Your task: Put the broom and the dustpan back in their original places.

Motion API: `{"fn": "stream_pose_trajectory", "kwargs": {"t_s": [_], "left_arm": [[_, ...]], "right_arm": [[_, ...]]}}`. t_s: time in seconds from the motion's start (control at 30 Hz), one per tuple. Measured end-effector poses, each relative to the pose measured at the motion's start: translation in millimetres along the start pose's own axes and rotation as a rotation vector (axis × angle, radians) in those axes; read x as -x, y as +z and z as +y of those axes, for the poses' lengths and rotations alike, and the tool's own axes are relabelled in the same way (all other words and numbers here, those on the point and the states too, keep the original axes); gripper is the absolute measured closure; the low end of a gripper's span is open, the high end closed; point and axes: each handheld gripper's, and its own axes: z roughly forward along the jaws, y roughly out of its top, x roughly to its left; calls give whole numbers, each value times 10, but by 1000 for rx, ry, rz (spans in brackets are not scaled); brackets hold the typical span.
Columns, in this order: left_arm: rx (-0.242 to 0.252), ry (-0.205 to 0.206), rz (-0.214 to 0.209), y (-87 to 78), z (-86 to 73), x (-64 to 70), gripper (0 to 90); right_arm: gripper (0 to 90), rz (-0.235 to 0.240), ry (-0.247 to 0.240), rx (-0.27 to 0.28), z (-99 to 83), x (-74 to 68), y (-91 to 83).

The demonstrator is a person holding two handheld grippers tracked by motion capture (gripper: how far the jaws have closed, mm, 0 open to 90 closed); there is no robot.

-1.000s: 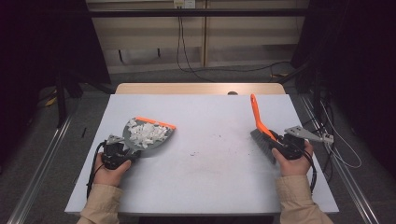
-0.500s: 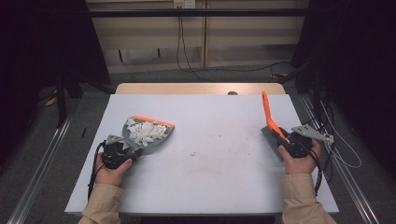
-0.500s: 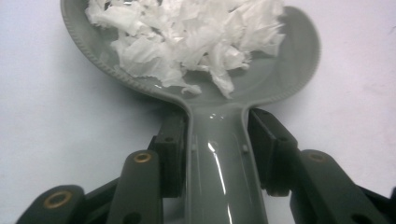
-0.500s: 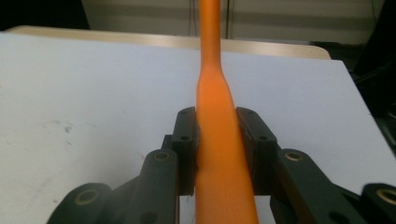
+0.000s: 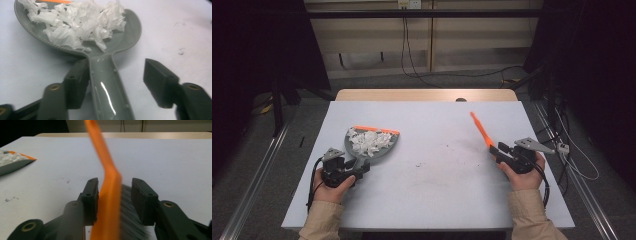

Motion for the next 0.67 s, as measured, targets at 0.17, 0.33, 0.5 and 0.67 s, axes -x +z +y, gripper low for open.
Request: {"fn": "stream_pose_trajectory", "kwargs": {"t_s": [0.17,0.33,0.5,0.67], "left_arm": [[66,9,-20,-63,12,-4,184],[161,43,-75,-126,31,-20,118],[199,89,-111,-192,6,-25,98],[221,118,-135,-188,10,-18,71]], "right_arm": [[499,71,-2,-8,-3,-116,32],[372,137,-12,12,-23,-170,-12],[284,188,-25,4,-83,-177,-63],[248,193,-46,-11,-121,-206,-91]]}}
